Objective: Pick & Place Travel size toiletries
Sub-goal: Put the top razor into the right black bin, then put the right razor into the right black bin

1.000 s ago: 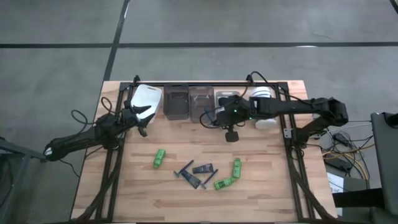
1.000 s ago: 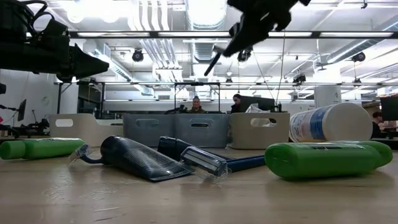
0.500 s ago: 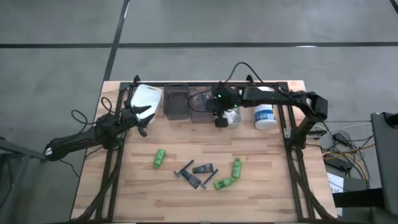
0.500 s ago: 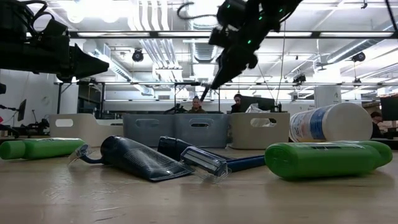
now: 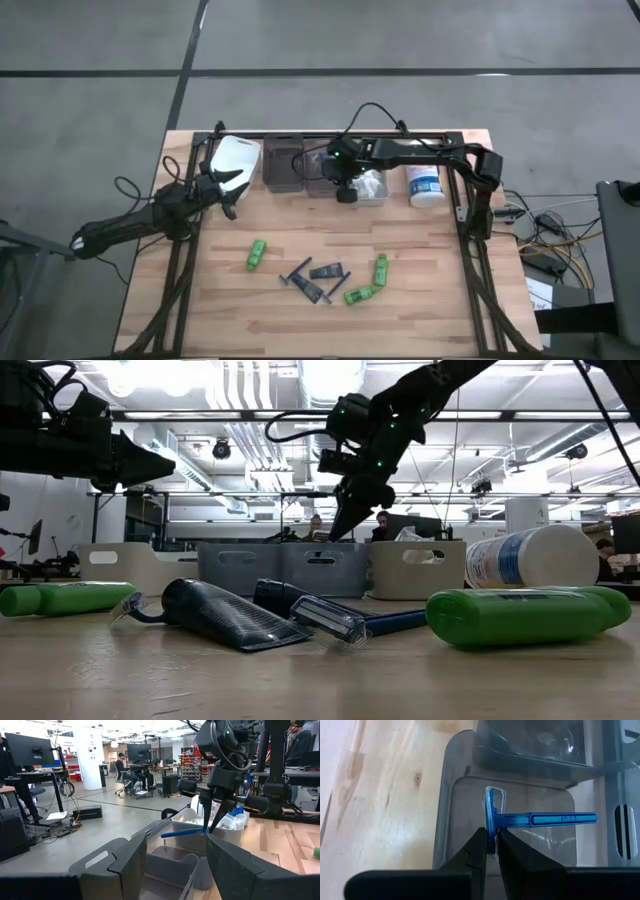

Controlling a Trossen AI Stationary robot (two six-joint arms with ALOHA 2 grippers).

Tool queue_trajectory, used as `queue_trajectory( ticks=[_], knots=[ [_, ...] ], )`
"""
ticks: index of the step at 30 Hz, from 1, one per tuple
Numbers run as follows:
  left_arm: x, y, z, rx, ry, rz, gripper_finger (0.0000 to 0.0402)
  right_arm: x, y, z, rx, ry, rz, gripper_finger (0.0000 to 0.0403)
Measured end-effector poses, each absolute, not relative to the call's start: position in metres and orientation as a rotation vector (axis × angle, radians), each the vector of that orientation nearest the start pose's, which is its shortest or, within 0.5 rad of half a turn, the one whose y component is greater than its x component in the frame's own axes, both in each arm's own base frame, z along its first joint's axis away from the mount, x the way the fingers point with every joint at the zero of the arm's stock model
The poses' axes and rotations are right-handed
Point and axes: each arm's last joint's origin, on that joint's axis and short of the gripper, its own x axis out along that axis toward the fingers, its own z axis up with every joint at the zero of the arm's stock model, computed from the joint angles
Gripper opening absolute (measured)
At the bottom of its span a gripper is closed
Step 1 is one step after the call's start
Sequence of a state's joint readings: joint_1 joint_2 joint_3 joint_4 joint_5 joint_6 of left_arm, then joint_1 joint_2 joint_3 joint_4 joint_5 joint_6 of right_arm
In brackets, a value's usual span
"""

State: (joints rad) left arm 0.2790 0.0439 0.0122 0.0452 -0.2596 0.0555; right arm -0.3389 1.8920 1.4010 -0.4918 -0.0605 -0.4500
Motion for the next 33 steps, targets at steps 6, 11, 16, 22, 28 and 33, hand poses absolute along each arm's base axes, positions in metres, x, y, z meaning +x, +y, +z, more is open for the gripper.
queue_trajectory(
  ticks=[6, 11, 16, 22, 28, 33],
  knots=[
    [0.093, 0.034, 0.168, 0.054, 0.002, 0.538, 0.0207, 0.381, -0.134, 0.205, -0.212, 1.0, -0.038, 0.0033],
    [0.093, 0.034, 0.169, 0.054, 0.001, 0.538, 0.0207, 0.384, -0.136, 0.195, -0.204, 1.017, -0.038, 0.0047],
    [0.093, 0.034, 0.168, 0.054, 0.002, 0.538, 0.0206, 0.388, -0.139, 0.187, -0.182, 1.023, -0.098, 0.0072],
    [0.093, 0.034, 0.169, 0.054, 0.001, 0.539, 0.0206, 0.388, -0.14, 0.187, -0.177, 1.022, -0.107, 0.0116],
    [0.093, 0.034, 0.169, 0.054, 0.002, 0.539, 0.0206, 0.387, -0.14, 0.187, -0.176, 1.024, -0.105, 0.0165],
    [0.093, 0.034, 0.169, 0.054, 0.002, 0.539, 0.0207, 0.383, -0.138, 0.198, -0.187, 1.019, -0.091, 0.0193]
  ],
)
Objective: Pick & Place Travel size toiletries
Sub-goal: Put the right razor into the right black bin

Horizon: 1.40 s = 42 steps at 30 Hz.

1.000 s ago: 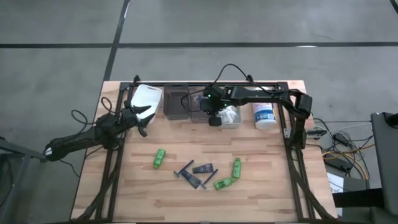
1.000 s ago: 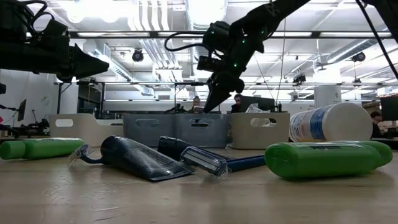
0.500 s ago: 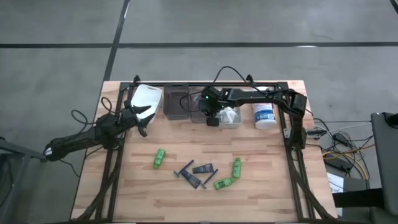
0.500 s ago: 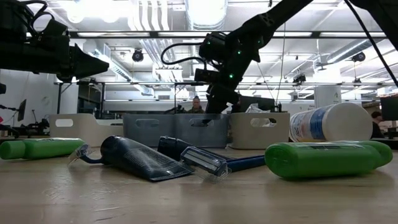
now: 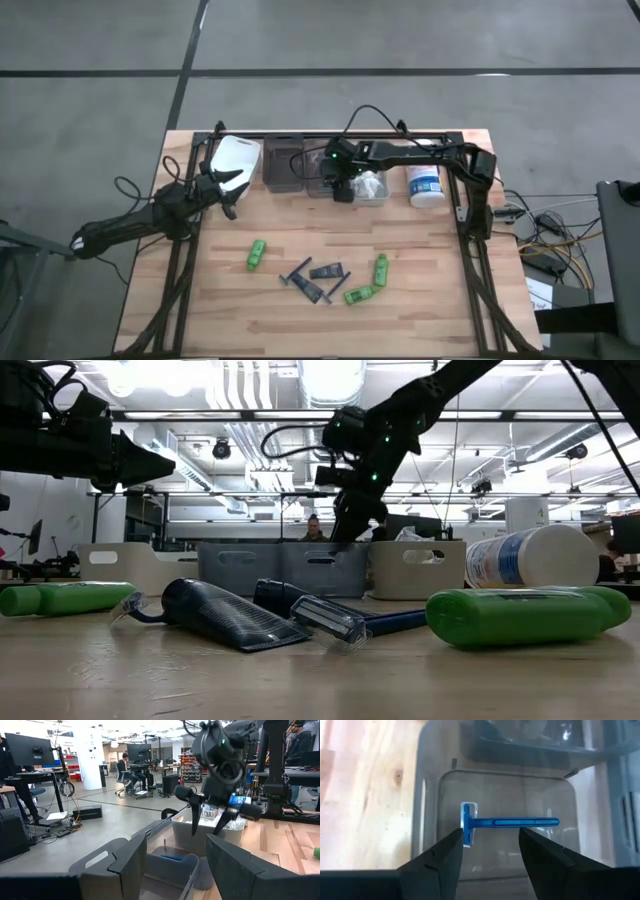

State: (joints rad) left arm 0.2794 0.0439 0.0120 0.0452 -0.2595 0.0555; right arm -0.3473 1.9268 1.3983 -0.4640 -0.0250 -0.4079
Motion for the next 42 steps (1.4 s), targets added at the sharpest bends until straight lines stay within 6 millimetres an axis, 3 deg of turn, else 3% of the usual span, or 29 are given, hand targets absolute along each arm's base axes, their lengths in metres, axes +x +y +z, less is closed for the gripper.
queue_trajectory(
  ticks=[9, 15, 20, 25, 31, 42],
  knots=[
    [0.093, 0.034, 0.169, 0.054, 0.002, 0.539, 0.0207, 0.352, -0.126, 0.255, -0.152, 0.984, -0.118, 0.0208],
    [0.093, 0.034, 0.169, 0.054, 0.002, 0.539, 0.0207, 0.332, -0.119, 0.293, -0.178, 0.895, -0.137, 0.0194],
    [0.093, 0.034, 0.169, 0.054, 0.001, 0.539, 0.0207, 0.32, -0.114, 0.314, -0.169, 0.824, -0.161, 0.0179],
    [0.093, 0.034, 0.169, 0.054, 0.001, 0.539, 0.0207, 0.319, -0.113, 0.317, -0.153, 0.801, -0.171, 0.0164],
    [0.093, 0.034, 0.169, 0.054, 0.002, 0.539, 0.0206, 0.325, -0.108, 0.301, -0.088, 0.834, -0.128, 0.0146],
    [0.093, 0.034, 0.169, 0.054, 0.001, 0.539, 0.0207, 0.333, -0.066, 0.279, 0.005, 0.828, 0.019, 0.0104]
  ],
)
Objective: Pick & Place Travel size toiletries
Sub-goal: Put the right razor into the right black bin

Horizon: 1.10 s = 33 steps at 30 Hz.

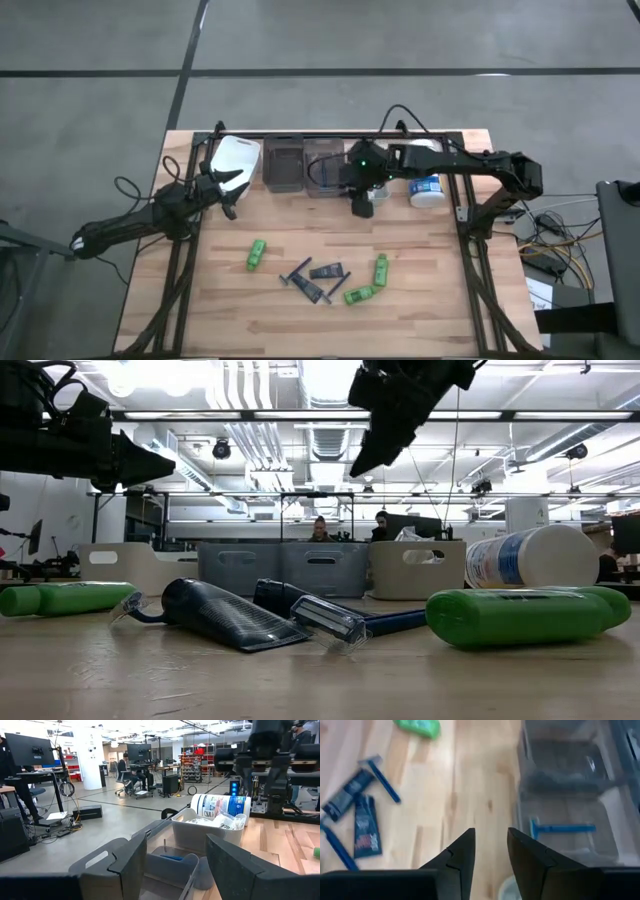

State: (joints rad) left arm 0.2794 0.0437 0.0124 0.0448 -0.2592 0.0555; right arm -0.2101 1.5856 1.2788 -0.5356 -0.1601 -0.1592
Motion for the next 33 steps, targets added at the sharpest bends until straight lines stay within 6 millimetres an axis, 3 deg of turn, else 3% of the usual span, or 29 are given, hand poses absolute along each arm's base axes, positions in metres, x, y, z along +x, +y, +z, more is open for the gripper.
queue_trajectory(
  ticks=[5, 19, 33],
  knots=[
    [0.093, 0.034, 0.169, 0.054, 0.001, 0.539, 0.0206, 0.343, -0.053, 0.282, -0.001, 0.726, 0.038, 0.0082],
    [0.093, 0.034, 0.169, 0.054, 0.001, 0.539, 0.0206, 0.346, -0.033, 0.283, -0.084, 0.716, 0.117, 0.0034],
    [0.093, 0.034, 0.169, 0.054, 0.001, 0.539, 0.0207, 0.344, -0.028, 0.284, -0.027, 0.742, 0.109, 0.0056]
  ],
)
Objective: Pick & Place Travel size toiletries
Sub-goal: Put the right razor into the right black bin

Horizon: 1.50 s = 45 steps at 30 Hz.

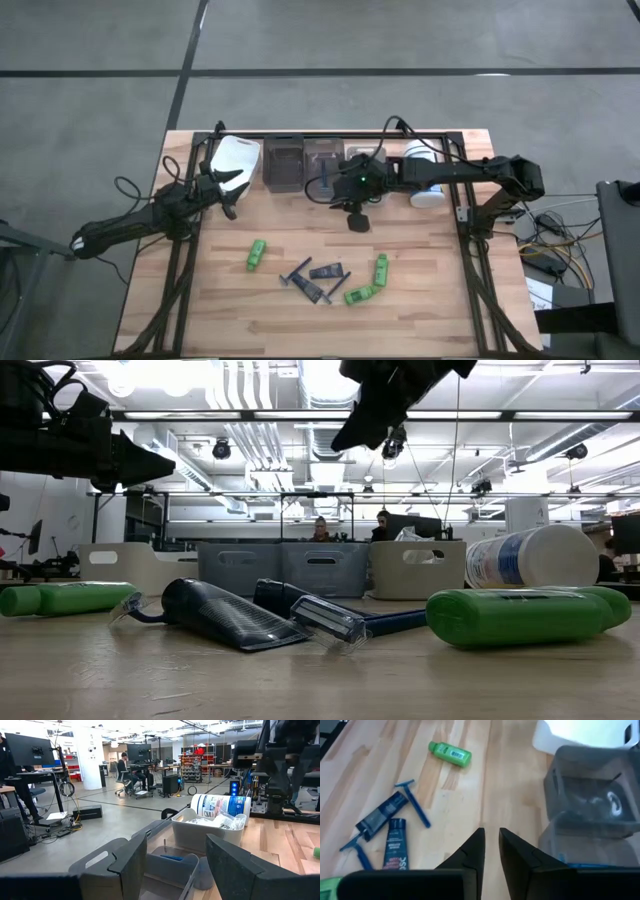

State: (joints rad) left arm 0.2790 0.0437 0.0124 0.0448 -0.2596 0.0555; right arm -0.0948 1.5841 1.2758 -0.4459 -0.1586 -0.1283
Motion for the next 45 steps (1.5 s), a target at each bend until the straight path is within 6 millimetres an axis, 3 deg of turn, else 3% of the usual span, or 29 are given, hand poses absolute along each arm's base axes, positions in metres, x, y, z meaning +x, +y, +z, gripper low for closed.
queue_trajectory(
  ticks=[18, 28, 38, 45],
  knots=[
    [0.093, 0.034, 0.169, 0.054, 0.002, 0.539, 0.0206, 0.336, 0.012, 0.28, -0.002, 0.861, 0.198, 0.0092],
    [0.093, 0.034, 0.169, 0.054, 0.001, 0.539, 0.0207, 0.33, 0.043, 0.267, 0.026, 0.933, 0.259, 0.0112],
    [0.093, 0.034, 0.169, 0.054, 0.001, 0.538, 0.0207, 0.324, 0.081, 0.266, 0.017, 0.929, 0.337, 0.0149],
    [0.093, 0.034, 0.169, 0.054, 0.001, 0.539, 0.0206, 0.32, 0.113, 0.27, 0.001, 0.868, 0.42, 0.0153]
  ],
)
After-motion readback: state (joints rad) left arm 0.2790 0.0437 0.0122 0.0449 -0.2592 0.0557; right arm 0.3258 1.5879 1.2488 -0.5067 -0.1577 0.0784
